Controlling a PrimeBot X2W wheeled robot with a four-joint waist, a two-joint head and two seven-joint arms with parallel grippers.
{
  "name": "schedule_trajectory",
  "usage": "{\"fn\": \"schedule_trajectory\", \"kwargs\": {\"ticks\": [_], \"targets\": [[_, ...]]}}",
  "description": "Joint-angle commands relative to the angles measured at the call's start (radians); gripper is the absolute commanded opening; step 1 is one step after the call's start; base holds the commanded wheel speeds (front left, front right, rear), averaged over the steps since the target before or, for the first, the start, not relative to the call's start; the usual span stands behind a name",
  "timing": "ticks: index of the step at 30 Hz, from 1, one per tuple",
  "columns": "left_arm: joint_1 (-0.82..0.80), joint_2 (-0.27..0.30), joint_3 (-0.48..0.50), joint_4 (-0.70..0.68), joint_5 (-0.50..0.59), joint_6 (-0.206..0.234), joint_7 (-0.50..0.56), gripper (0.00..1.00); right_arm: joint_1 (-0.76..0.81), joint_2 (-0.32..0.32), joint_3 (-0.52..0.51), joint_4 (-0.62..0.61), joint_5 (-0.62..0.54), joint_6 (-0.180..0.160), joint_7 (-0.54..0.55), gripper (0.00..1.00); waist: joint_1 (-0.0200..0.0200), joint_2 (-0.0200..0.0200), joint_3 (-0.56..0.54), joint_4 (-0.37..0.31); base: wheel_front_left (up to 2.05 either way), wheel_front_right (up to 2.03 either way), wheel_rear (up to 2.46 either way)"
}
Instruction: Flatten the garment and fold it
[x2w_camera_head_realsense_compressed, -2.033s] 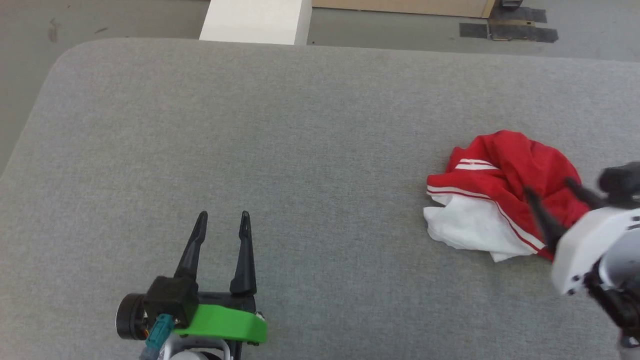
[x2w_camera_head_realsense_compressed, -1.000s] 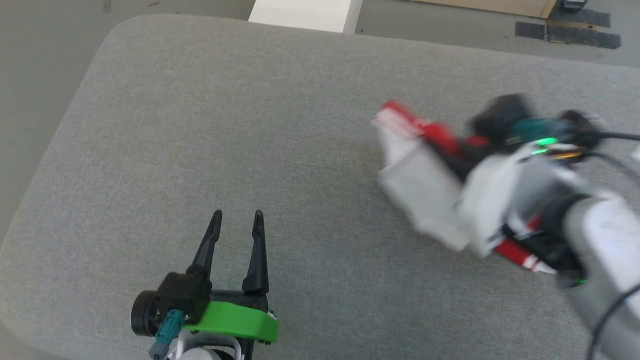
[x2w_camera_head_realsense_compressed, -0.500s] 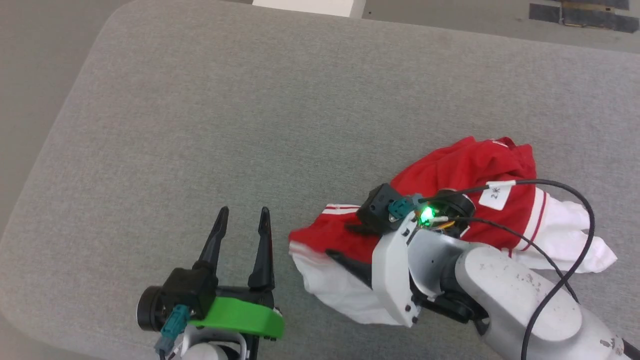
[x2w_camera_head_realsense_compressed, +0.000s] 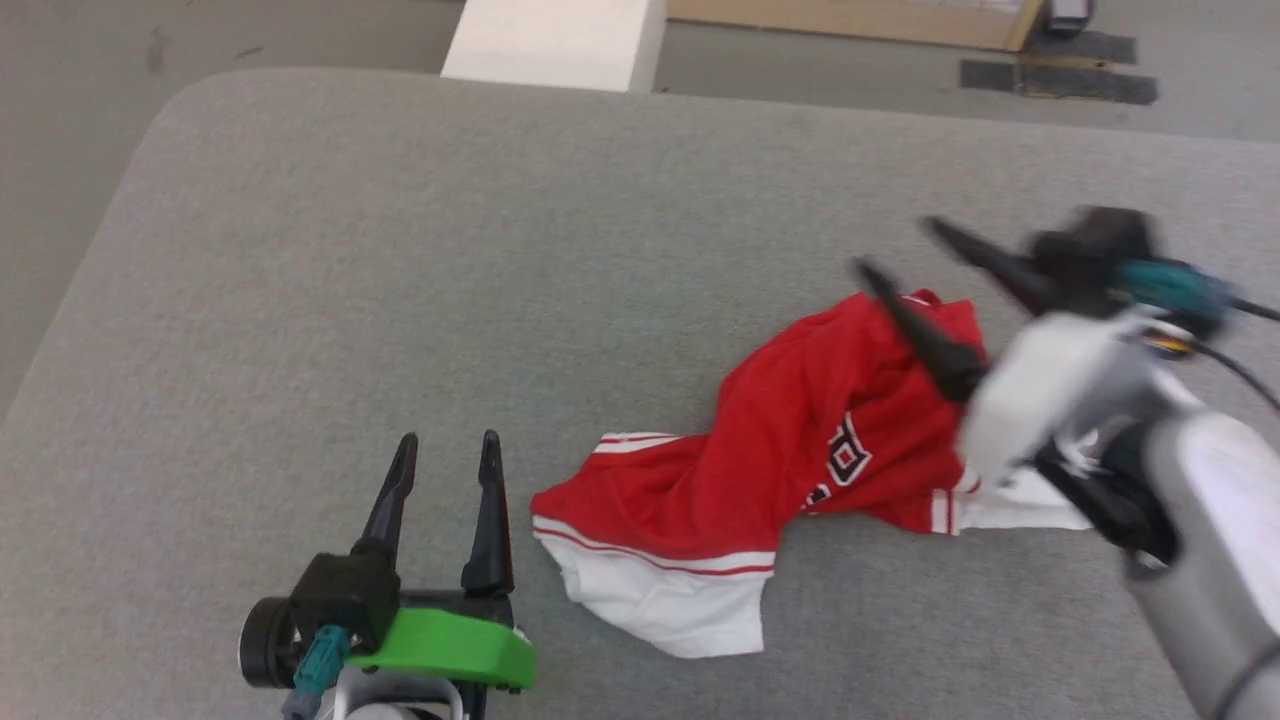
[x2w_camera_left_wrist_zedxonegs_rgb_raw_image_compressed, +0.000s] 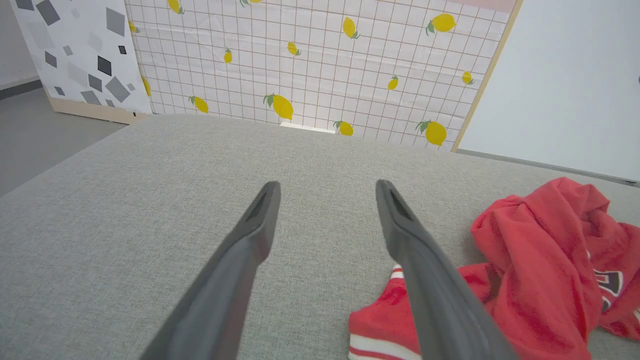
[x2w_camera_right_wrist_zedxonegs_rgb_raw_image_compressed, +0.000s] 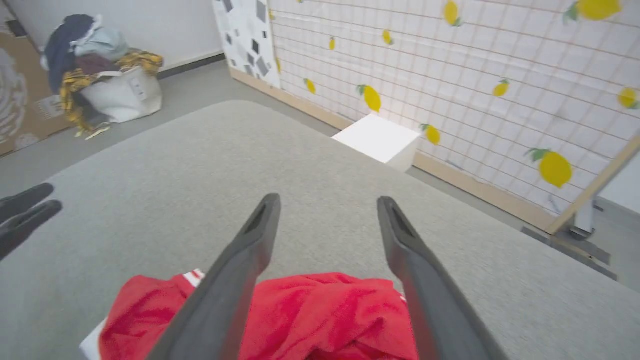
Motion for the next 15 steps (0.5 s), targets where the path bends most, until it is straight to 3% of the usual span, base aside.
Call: {"fn": "schedule_trajectory", "kwargs": {"ticks": [1, 5, 9, 15], "targets": [[0.015, -0.004, 0.007, -0.004, 0.011, -0.008, -0.004, 1.00, 0.058, 0.010, -0.060, -0.021, -0.038, -0.002, -0.017, 1.00, 0.0000, 0.0000, -0.032, -0.043, 0.00, 0.00, 0.00], [0.030, -0.004, 0.021, -0.011, 0.026, -0.019, -0.004, 1.00, 0.248, 0.082, -0.305, -0.119, -0.182, -0.002, -0.051, 1.00, 0.0000, 0.0000, -0.039, -0.072, 0.00, 0.00, 0.00], [0.042, -0.004, 0.033, -0.018, 0.036, -0.026, -0.004, 1.00, 0.439, 0.223, -0.510, -0.214, -0.281, -0.002, -0.095, 1.00, 0.0000, 0.0000, -0.038, -0.097, 0.00, 0.00, 0.00], [0.062, -0.004, 0.035, -0.006, 0.049, -0.034, -0.004, 1.00, 0.618, 0.323, -0.631, -0.251, -0.330, -0.002, -0.147, 1.00, 0.0000, 0.0000, -0.040, -0.128, 0.00, 0.00, 0.00]]}}
